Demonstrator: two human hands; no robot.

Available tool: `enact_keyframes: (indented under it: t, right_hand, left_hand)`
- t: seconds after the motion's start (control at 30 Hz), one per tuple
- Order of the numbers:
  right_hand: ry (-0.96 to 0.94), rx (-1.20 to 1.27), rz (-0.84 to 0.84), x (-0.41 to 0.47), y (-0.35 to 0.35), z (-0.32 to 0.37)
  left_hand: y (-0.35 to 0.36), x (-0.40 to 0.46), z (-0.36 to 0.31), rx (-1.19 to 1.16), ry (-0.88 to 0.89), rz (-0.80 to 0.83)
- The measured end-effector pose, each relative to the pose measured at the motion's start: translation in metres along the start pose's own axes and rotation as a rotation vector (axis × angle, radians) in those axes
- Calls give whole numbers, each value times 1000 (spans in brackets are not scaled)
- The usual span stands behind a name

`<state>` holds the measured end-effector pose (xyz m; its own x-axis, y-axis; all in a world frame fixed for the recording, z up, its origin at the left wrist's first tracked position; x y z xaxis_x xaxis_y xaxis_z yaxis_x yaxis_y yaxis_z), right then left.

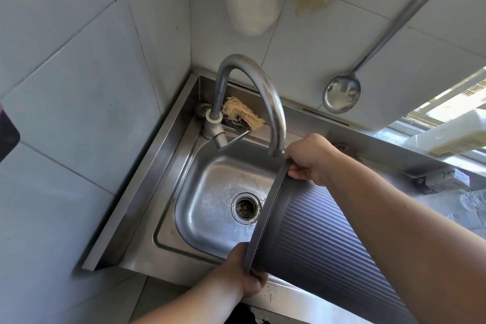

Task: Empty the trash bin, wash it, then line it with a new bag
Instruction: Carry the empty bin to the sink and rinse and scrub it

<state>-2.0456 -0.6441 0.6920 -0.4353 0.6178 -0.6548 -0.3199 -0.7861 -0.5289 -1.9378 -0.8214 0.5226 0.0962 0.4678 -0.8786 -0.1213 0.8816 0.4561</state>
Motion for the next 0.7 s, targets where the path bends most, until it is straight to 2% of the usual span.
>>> enact_keyframes:
  t: [0.2, 0.4, 0.5, 0.6, 0.7]
  right_hand:
    - [-7, 4, -34, -1, -21, -5]
    - [-85, 62, -109, 5, -57, -18]
    - [-157, -60, -179, 10, -69, -31]
    - [-317, -187, -247, 10, -73, -48]
    - [-409, -419, -270, 16, -72, -74]
  left_hand:
    - [8, -13, -9, 21, 84, -106]
    - [26, -29, -41, 6, 264, -94]
    - [30, -38, -58, 60, 392, -165]
    - [28, -47, -72, 103, 532, -223]
    - [26, -57, -83, 195, 632, -317]
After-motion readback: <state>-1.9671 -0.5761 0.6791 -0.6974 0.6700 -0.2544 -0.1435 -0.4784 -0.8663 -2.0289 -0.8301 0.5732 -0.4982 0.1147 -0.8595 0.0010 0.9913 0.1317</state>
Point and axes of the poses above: each hand's wrist, its own x-axis towards the middle knuckle, its own y-axis out of the palm, z = x × y, the point moved 2 cm from there along x, towards the middle knuckle
